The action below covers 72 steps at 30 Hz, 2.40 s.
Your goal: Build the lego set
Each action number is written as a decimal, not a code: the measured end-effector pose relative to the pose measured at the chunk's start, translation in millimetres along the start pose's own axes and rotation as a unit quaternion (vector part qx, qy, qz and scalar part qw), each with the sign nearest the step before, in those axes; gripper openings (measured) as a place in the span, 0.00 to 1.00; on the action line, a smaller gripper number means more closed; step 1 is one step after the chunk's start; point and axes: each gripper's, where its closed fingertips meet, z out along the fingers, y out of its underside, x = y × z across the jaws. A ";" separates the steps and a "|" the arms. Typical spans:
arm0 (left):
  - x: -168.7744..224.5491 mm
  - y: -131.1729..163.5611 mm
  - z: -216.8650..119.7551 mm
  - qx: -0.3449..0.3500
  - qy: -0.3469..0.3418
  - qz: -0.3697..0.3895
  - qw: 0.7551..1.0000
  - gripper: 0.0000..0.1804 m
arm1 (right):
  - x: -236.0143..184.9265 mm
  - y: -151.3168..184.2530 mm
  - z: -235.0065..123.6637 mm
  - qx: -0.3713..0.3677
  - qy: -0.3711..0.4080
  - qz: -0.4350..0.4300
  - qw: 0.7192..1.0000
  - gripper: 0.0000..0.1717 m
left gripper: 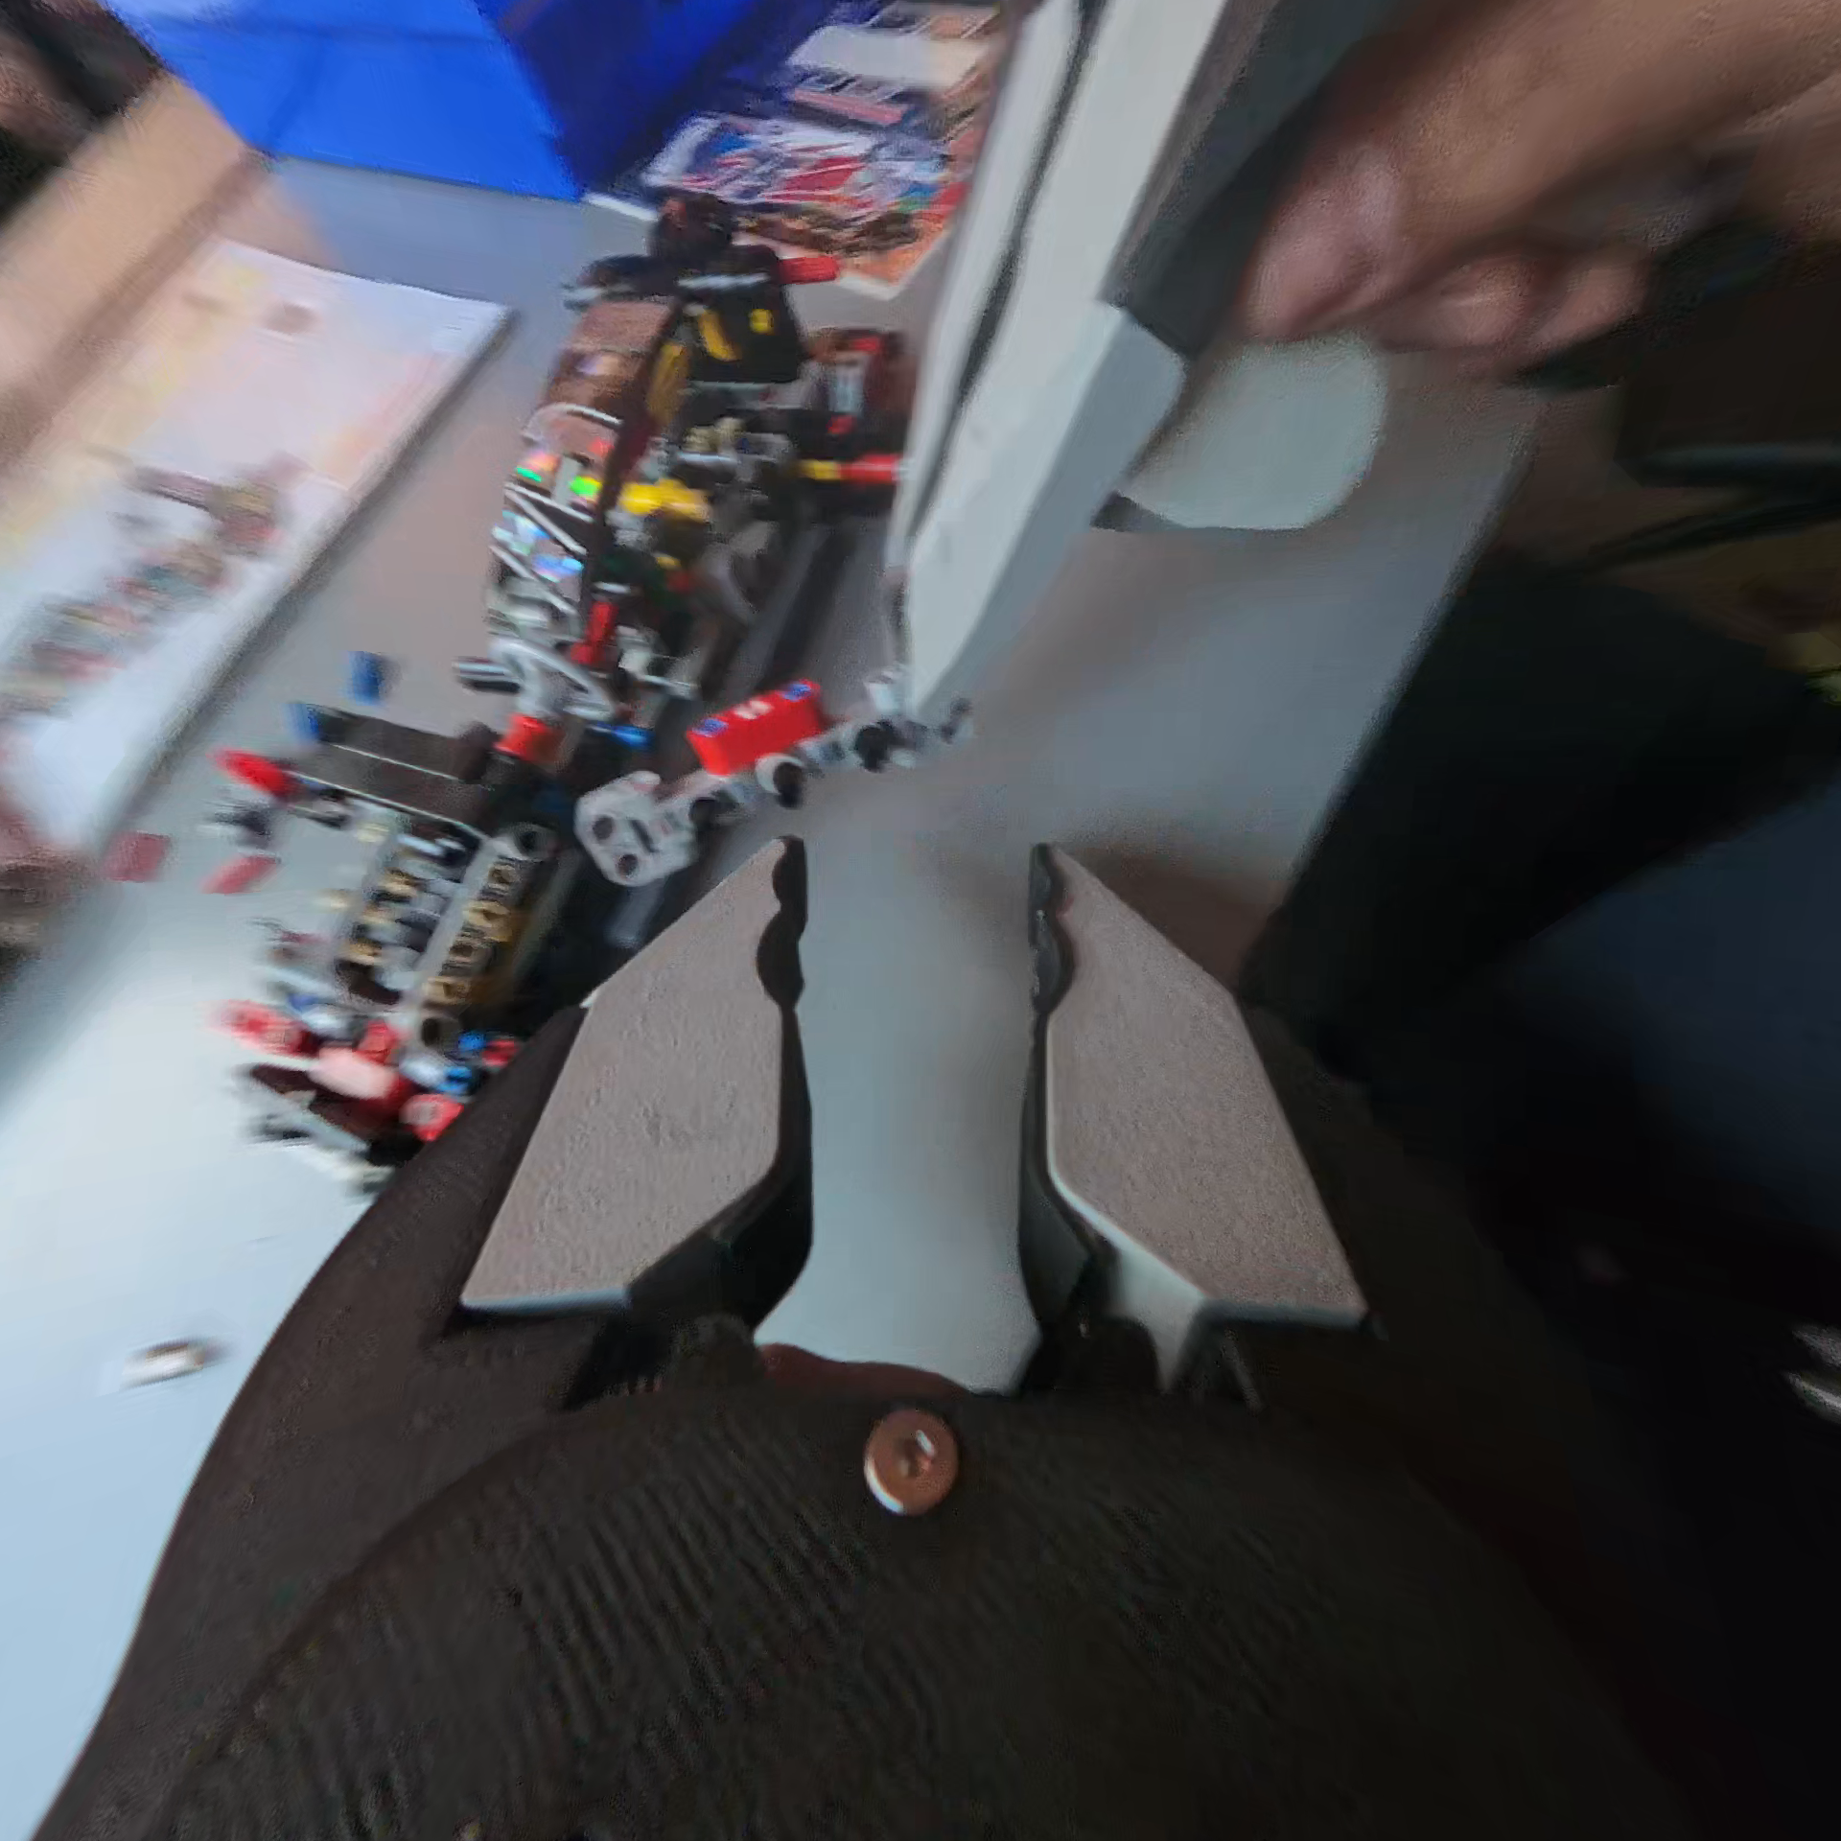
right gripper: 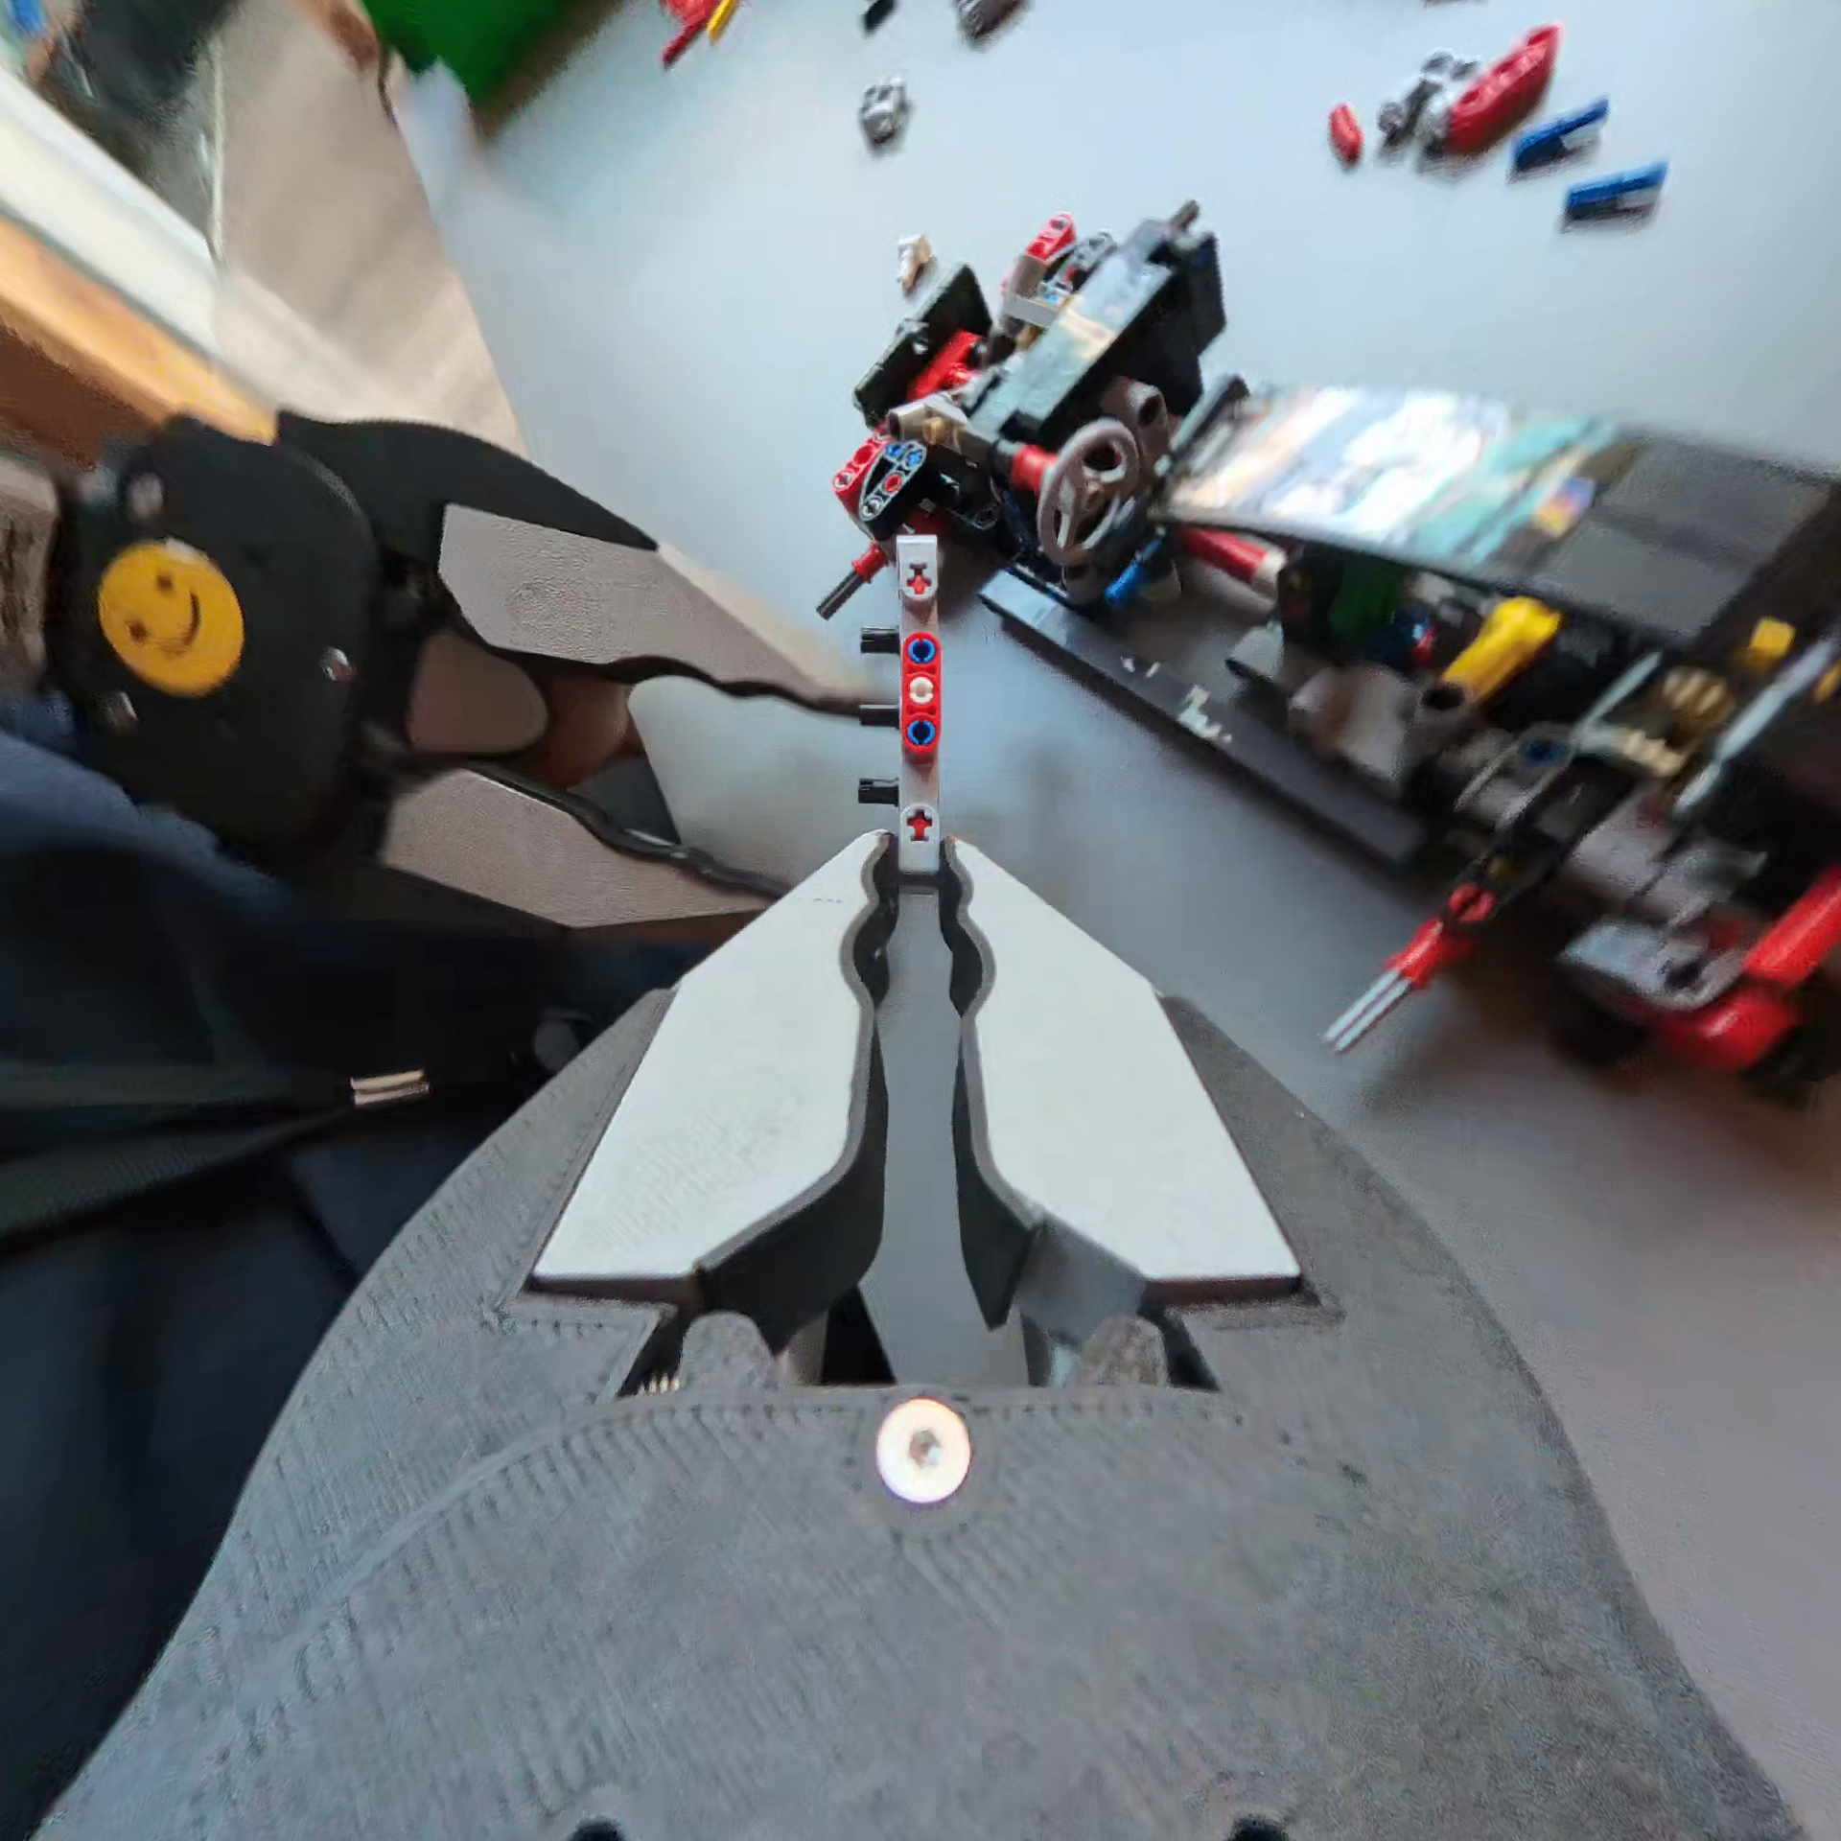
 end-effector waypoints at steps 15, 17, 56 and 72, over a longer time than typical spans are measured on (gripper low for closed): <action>-0.3 -17.9 26.1 0.006 -0.100 0.198 0.975 0.15 | 1.5 16.4 -8.7 0.106 0.059 0.116 0.986 0.10; -0.1 -12.5 25.0 0.000 -0.056 0.172 0.983 0.15 | -8.0 13.8 -5.6 0.114 0.034 0.123 0.985 0.18; -117.3 57.5 -104.8 0.156 0.087 -0.061 0.982 0.21 | 9.4 -16.5 8.5 -0.131 0.002 -0.360 0.924 0.23; -166.3 44.8 -138.9 0.304 0.104 -0.136 0.937 0.19 | 11.2 -17.8 26.0 -0.274 0.010 -0.281 0.920 0.22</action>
